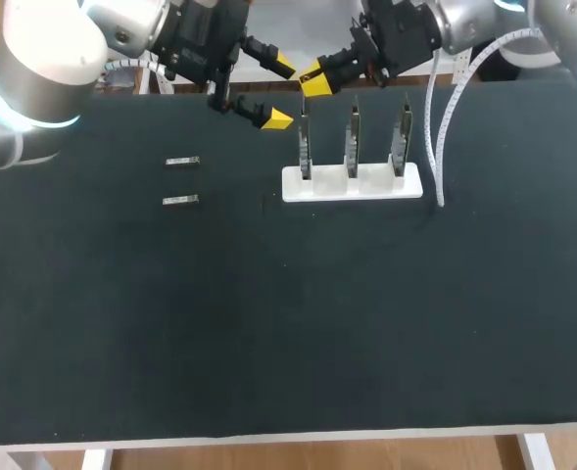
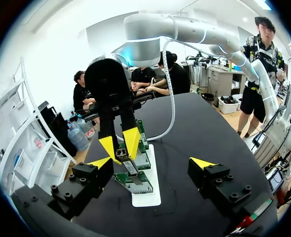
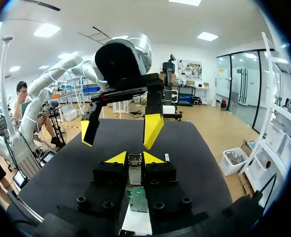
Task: Pick up the optical module with the left hand, and insert it into the network port with the right hand.
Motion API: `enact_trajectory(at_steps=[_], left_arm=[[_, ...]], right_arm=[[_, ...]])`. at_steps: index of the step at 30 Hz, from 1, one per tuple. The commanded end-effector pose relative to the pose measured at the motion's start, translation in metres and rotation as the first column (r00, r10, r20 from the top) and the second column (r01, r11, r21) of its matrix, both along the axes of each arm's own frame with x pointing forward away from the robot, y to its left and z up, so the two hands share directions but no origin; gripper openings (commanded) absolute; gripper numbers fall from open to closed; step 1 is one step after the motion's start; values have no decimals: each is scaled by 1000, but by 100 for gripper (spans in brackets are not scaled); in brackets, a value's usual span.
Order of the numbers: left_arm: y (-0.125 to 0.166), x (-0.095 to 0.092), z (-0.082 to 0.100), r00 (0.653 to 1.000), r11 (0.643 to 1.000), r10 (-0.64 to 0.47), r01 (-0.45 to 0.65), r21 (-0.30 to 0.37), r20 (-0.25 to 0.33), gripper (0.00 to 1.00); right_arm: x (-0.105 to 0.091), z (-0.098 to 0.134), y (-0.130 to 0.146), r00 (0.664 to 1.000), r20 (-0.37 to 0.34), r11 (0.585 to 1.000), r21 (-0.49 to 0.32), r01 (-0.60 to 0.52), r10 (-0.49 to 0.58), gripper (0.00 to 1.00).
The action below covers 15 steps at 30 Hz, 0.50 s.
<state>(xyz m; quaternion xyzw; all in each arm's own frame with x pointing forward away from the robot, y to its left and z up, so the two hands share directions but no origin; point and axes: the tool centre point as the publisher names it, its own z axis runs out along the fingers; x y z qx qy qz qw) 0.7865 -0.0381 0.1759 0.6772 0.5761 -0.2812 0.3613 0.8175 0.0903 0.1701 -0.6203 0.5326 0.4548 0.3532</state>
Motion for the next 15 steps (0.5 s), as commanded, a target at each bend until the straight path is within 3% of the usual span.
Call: enact_trajectory(at_steps=[1, 15], left_arm=[[-1, 2, 1, 1000, 1000, -2, 2, 6, -3, 100], [-1, 2, 1, 1000, 1000, -2, 2, 6, -3, 100]], right_arm=[[10, -2, 3, 1000, -10, 1000, 0, -20, 20, 0], [16, -6, 1, 1000, -22, 1000, -3, -14, 14, 0]])
